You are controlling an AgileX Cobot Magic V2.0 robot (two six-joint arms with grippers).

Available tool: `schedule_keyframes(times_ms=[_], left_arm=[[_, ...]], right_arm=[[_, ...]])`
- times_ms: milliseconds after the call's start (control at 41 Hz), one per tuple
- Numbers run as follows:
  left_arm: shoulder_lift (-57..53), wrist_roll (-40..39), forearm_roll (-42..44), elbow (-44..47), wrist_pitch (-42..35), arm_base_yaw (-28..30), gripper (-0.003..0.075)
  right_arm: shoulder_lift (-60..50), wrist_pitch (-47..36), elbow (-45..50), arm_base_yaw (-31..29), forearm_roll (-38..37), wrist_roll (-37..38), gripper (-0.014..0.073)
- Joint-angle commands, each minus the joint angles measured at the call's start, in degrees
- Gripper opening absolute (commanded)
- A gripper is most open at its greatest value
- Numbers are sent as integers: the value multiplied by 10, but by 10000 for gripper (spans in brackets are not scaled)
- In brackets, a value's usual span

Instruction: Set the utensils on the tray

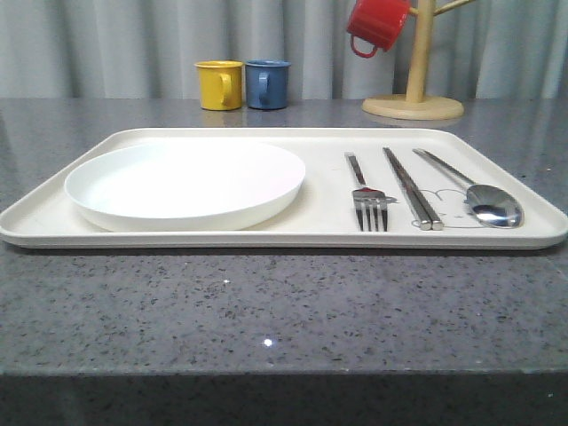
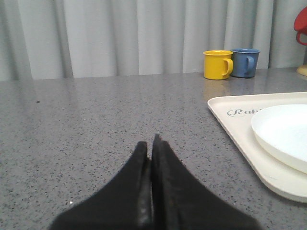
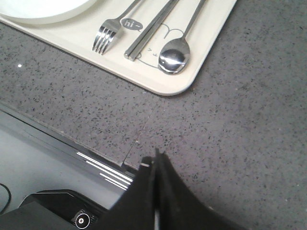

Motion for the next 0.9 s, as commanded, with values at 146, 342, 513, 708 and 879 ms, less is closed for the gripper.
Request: schedule_keyframes(times_ms=[146, 342, 513, 708, 879], left_arm=[[-14, -4, -4, -1, -41, -4, -18], [-14, -4, -4, -1, -41, -4, -18], [-14, -4, -4, -1, -41, -4, -18], [-14, -4, -4, -1, -41, -4, -18], [-14, -4, -4, -1, -41, -4, -18]], right_arm=[[5, -33, -15, 1, 1, -5, -68], [5, -33, -15, 1, 1, -5, -68], [5, -33, -15, 1, 1, -5, -68], [-7, -41, -7, 1, 1, -5, -68], [-70, -121, 49, -58, -20, -5, -68]])
